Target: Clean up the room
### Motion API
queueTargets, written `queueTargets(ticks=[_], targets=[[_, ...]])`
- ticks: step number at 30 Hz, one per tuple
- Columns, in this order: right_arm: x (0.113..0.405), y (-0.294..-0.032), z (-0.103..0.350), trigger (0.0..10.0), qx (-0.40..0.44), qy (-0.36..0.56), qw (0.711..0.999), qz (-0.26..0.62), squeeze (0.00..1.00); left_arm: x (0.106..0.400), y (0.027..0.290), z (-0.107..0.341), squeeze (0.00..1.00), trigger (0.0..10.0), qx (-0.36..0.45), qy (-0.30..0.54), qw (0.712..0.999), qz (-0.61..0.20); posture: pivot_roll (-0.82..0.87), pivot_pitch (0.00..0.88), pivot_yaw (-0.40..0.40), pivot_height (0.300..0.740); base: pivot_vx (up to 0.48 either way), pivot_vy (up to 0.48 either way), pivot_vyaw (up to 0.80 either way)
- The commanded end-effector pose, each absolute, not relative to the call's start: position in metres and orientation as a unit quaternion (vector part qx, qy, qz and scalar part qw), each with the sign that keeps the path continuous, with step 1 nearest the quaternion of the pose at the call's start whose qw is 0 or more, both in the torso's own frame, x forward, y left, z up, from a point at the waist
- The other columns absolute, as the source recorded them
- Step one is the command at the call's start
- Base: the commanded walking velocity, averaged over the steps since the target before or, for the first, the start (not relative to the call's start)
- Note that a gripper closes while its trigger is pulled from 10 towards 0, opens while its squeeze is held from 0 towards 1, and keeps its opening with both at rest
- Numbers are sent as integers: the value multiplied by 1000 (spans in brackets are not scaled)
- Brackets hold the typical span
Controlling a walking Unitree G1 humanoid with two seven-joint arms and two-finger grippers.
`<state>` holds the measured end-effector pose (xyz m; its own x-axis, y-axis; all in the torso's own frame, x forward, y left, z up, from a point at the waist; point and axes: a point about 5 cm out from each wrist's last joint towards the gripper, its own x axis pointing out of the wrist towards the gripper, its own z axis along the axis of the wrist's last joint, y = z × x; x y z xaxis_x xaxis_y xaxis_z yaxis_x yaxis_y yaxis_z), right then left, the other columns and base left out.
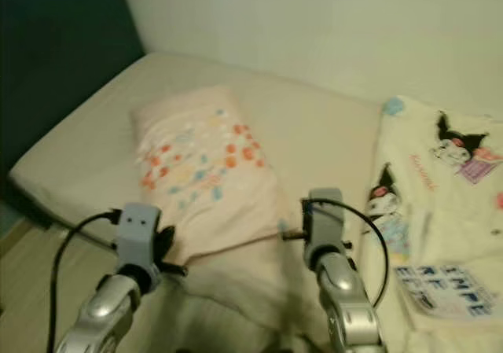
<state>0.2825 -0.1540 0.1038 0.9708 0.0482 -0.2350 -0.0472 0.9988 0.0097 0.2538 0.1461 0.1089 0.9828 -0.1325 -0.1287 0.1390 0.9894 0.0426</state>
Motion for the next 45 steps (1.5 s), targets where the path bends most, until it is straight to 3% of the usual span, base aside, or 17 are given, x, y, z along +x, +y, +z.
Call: queueTargets(ticks=[1,12,30,45], targets=[[280,-149,102,10000,10,123,992,30,0,250,150,101,0,10000,29,84,994,-62,-106,195,-38,740,0,0,0],[280,-148,103,10000,10,124,992,34,0,250,154,95,0,10000,20,108,992,-59,-110,190,-42,740,0,364,0],[283,-159,107,10000,8,112,994,-4,0,250,147,100,0,10000,38,91,992,-73,-106,201,-41,740,0,0,0],[283,-167,109,10000,12,105,994,-21,0,254,149,99,0,10000,43,92,993,-68,-110,202,-36,690,0,0,0]])
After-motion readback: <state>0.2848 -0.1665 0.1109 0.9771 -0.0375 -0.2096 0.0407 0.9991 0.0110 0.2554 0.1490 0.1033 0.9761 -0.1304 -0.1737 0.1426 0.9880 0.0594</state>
